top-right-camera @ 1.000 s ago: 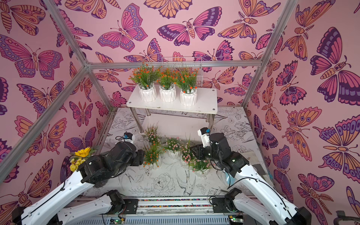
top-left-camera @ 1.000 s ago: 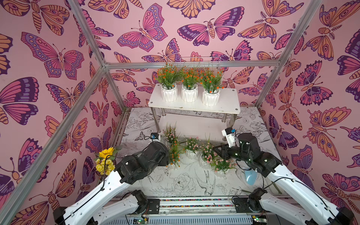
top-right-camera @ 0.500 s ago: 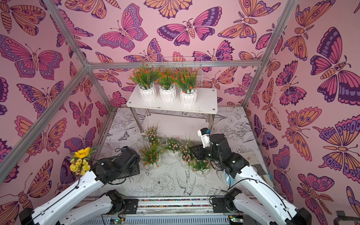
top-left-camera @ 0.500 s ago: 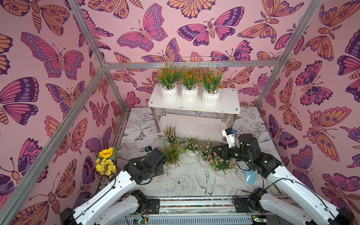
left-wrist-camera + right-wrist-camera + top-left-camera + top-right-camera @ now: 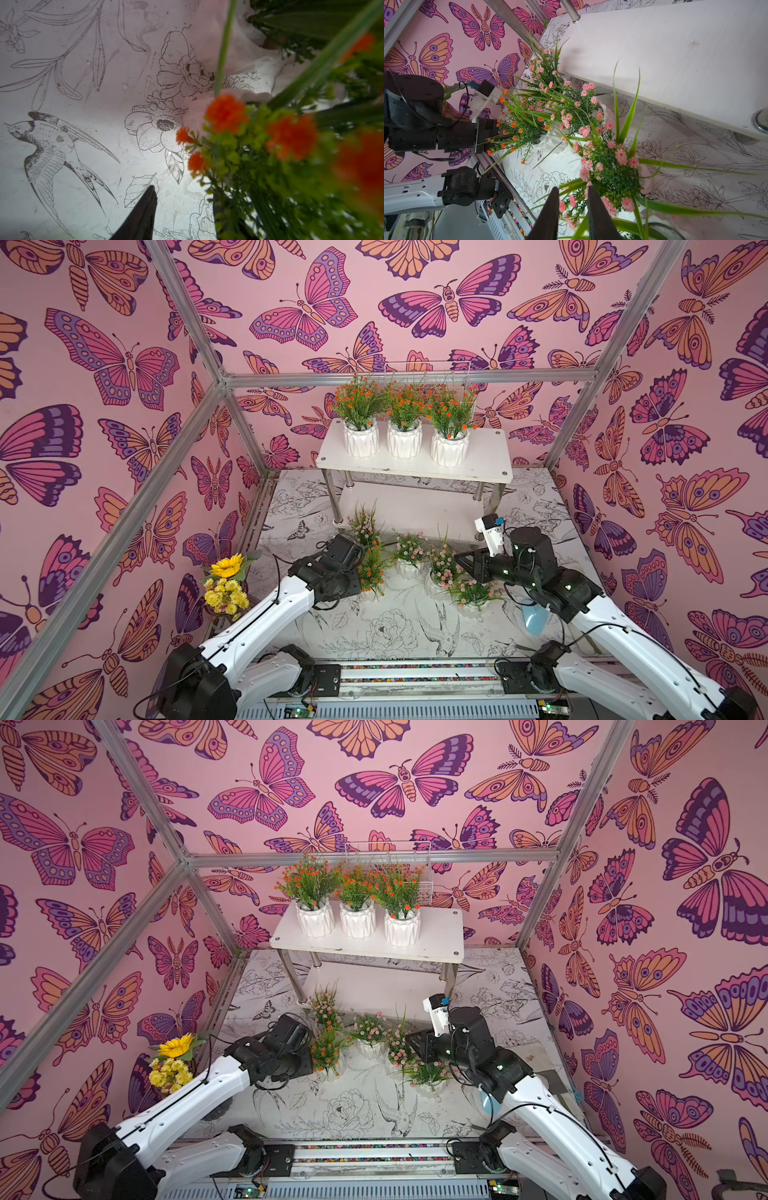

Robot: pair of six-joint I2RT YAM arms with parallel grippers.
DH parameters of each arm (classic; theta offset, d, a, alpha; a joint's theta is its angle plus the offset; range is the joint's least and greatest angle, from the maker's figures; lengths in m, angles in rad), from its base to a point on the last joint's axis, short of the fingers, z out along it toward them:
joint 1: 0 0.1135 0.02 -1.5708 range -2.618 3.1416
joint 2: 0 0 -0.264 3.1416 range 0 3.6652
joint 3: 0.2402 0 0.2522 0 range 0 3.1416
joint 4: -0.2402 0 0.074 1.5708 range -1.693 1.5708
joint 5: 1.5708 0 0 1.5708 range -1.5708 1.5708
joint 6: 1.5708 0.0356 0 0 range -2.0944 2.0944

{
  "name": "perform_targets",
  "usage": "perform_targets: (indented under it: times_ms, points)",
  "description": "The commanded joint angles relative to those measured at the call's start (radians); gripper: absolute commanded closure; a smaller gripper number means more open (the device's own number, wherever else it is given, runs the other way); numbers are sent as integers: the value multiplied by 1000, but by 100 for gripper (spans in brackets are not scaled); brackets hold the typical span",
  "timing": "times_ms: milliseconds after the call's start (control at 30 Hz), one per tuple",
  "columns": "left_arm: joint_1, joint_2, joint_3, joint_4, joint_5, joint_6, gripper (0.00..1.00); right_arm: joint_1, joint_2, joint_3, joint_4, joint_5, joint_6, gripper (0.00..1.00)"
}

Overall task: Place the baby's breath potted plants on the rack by color
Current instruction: Pick up the baby's breath potted plant from the center of the board.

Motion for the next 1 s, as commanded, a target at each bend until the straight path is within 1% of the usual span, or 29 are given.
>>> perform_targets:
  times_ms: [0, 267, 433, 500, 567, 900, 933, 967]
  points:
    - [30, 23, 7, 61, 46, 66, 53, 6, 2, -3, -2, 16, -21, 74]
    - [66, 89, 2, 114, 91, 107, 55, 6, 24, 4, 6, 18, -24, 74]
    - [75, 114, 1, 121, 85, 127, 60, 6, 35, 0, 10, 15, -21, 74]
    - [78, 123, 3, 124, 79, 137, 66, 5, 35, 0, 11, 16, -22, 74]
    - [82, 130, 2, 126, 74, 147, 69, 5, 32, -2, 10, 17, -23, 74]
    - [105, 146, -14, 163, 82, 174, 75, 6, 35, -4, 12, 15, -25, 74]
    - [106, 185, -11, 164, 84, 176, 76, 6, 36, -4, 11, 13, -25, 74]
    - [107, 193, -9, 167, 86, 180, 76, 5, 36, -4, 13, 10, -25, 74]
